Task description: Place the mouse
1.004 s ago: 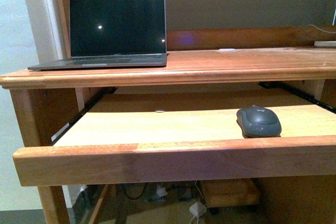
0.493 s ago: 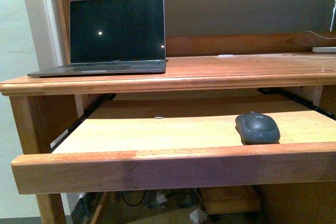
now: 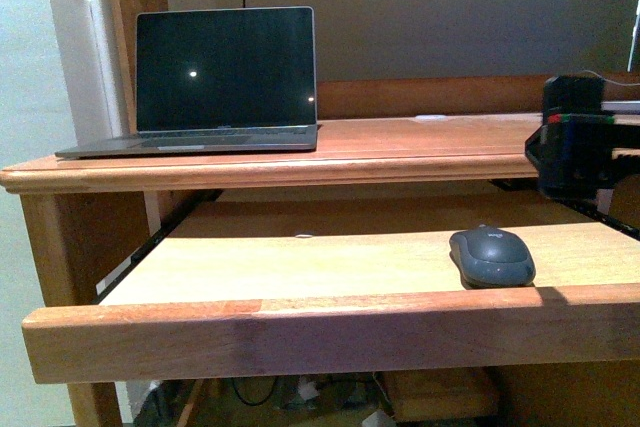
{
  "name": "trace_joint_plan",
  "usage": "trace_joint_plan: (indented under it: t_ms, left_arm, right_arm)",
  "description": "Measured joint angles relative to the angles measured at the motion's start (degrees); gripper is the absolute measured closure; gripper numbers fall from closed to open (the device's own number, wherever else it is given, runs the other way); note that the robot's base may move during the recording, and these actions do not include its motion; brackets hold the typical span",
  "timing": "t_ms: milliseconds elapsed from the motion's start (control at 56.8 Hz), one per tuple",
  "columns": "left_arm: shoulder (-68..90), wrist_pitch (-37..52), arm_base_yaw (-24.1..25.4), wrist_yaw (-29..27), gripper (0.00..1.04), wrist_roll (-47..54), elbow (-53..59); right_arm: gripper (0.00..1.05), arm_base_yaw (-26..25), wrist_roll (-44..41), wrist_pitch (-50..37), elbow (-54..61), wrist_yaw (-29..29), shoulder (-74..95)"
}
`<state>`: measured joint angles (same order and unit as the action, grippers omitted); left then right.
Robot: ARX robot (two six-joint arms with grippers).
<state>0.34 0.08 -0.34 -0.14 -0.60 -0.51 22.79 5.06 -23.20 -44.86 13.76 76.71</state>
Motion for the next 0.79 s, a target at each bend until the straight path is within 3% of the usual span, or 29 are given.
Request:
trace_joint_plan:
  t_ms: [546, 793]
  left_arm:
    - [0.0, 0.0, 0.0, 0.0, 0.08, 0.0, 0.0]
    - [0.0, 0.0, 0.0, 0.0, 0.08, 0.1, 0.0]
  right_arm:
    - [0.07, 5.9, -7.9, 8.7, -8.6, 11.8, 8.9]
    - [0.07, 8.6, -9.4, 12.0, -10.2, 15.0, 11.0]
